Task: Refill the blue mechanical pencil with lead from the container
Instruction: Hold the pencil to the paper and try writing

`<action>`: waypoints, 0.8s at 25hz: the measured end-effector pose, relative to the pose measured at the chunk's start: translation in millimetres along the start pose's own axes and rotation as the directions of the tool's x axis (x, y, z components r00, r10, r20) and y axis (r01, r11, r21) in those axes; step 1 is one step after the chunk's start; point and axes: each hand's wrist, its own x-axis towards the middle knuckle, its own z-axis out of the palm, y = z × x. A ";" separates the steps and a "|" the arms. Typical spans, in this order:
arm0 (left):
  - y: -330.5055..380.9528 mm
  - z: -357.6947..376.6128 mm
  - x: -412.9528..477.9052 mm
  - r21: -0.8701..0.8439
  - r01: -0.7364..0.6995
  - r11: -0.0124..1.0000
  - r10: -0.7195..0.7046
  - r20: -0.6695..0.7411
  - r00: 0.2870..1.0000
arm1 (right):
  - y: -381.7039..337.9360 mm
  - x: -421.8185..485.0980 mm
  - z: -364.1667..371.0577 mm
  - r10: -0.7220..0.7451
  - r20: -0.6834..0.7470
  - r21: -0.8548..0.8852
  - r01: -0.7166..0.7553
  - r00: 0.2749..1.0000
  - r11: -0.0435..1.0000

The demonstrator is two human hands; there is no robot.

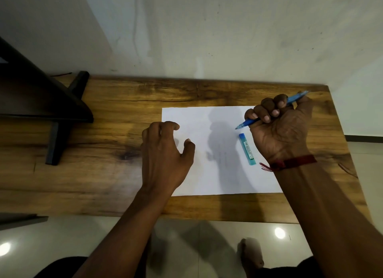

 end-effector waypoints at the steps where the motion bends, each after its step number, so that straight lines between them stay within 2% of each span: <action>1: 0.3 1.1 0.5 -0.001 0.007 1.000 -0.007 0.001 1.000 | 1.4 0.3 0.3 0.006 0.000 -0.001 -0.006 1.000 1.000; 14: -3.3 8.2 1.1 -0.017 -0.013 1.000 0.013 0.001 1.000 | 12.1 4.4 -5.0 0.035 -0.017 -0.083 -0.036 0.999 0.996; 20: -10.3 9.8 1.2 0.118 -0.060 0.991 0.043 0.140 0.989 | 14.0 2.9 -5.4 0.045 0.013 -0.070 -0.044 0.999 0.997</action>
